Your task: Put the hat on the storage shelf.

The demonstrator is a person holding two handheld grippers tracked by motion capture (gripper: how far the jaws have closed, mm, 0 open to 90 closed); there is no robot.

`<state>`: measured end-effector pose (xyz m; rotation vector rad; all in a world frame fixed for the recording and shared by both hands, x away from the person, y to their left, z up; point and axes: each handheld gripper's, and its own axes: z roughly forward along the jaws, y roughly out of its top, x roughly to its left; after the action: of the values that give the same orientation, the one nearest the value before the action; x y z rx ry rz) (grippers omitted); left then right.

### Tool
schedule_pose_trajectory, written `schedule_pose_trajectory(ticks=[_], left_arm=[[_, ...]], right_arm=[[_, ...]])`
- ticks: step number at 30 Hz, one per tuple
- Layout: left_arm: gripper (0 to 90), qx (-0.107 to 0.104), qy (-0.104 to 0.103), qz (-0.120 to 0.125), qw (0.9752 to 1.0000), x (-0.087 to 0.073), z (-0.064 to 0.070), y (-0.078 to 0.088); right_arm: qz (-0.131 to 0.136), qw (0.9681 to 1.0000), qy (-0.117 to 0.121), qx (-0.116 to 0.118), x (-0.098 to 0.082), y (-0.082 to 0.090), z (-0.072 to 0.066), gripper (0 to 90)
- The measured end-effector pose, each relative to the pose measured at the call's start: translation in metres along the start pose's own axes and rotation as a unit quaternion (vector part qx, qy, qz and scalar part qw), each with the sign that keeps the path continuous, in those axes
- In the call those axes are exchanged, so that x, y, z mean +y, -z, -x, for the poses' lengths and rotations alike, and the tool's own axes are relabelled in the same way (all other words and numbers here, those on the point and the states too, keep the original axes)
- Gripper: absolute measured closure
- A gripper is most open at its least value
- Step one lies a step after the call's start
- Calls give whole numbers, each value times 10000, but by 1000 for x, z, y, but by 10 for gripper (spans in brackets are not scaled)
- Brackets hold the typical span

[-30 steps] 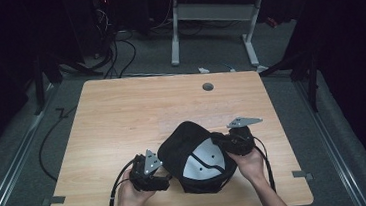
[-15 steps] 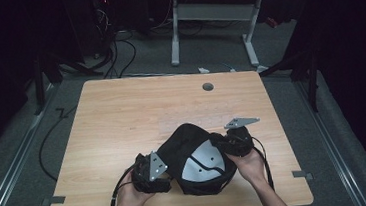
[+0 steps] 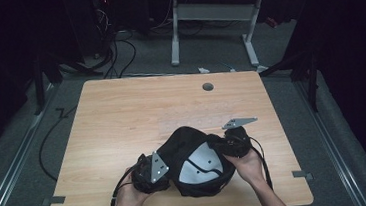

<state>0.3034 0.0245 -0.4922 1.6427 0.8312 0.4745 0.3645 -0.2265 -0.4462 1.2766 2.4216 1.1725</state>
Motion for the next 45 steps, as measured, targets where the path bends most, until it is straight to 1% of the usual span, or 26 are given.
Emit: schedule_pose_trajectory(ticks=[1,2,4,6,7,9,10,12,15,17,20,22,23,24,25,26,28,29,30,31,33,34,35,39,43,45], left_arm=[[332,-5,-87,2,10000,1,2,0],[350,23,-185,6,9998,1,3,-1],[354,17,-195,46,9998,3,3,1],[450,-8,-229,81,9997,5,1,4],[450,0,-266,84,9996,7,1,5],[561,-3,-385,147,9992,9,0,9],[607,-31,-282,199,9994,12,0,10],[630,-83,-297,139,9994,16,-1,11],[660,-191,-372,43,9991,17,-1,13],[687,-268,-409,3,9988,17,-1,14],[702,-362,-450,-83,9983,17,-1,17],[712,-408,-424,-154,9981,16,-3,18],[736,-445,-330,-231,9982,15,-6,20],[742,-445,-330,-231,9982,15,-6,20],[742,-526,-265,-246,9980,14,-7,21],[750,-566,-292,-295,9975,13,-6,22],[779,-649,-341,-373,9966,12,-2,23],[789,-768,-322,-440,9956,11,-1,25],[799,-768,-322,-440,9956,11,-1,25],[799,-862,-298,-467,9947,10,1,26],[838,-1065,-341,-565,9921,9,5,28],[850,-1247,-347,-633,9896,9,9,29],[856,-1247,-347,-633,9896,9,9,29],[863,-1390,-355,-637,9876,12,14,33],[864,-1457,-403,-806,9852,10,15,36],[864,-1453,-382,-819,9853,10,13,37]], right_arm=[[-58,9999,51,126,1,-4,-6,802],[-53,9999,103,100,2,-5,-9,799],[-26,9999,123,100,3,-4,-9,799],[-9,9997,28,226,3,-3,-7,797],[-20,9997,-12,260,3,-3,-7,795],[-11,9996,-5,280,2,-2,-7,776],[-25,9995,-37,320,2,-2,-6,770],[-35,9991,-78,418,1,-2,-4,763],[-56,9990,-72,444,2,-2,-5,727],[-29,9983,-178,558,3,-1,-2,683],[6,9983,-194,554,3,-1,-1,662],[123,9988,-186,441,3,1,-1,638],[288,9988,-222,340,3,3,2,619],[288,9988,-222,340,3,3,2,619],[371,9985,-266,290,3,5,3,600],[442,9981,-282,309,4,6,5,599],[605,9975,-295,211,4,7,7,580],[689,9969,-339,184,4,8,8,561],[792,9960,-386,154,5,10,10,541],[792,9960,-386,154,5,10,10,541],[995,9938,-487,115,11,17,16,510],[1043,9934,-471,87,14,20,16,505],[1043,9934,-471,87,14,20,16,505],[1206,9919,-409,-6,26,28,19,481],[1245,9912,-443,-16,28,29,21,469],[1295,9904,-484,-25,27,30,23,461]])
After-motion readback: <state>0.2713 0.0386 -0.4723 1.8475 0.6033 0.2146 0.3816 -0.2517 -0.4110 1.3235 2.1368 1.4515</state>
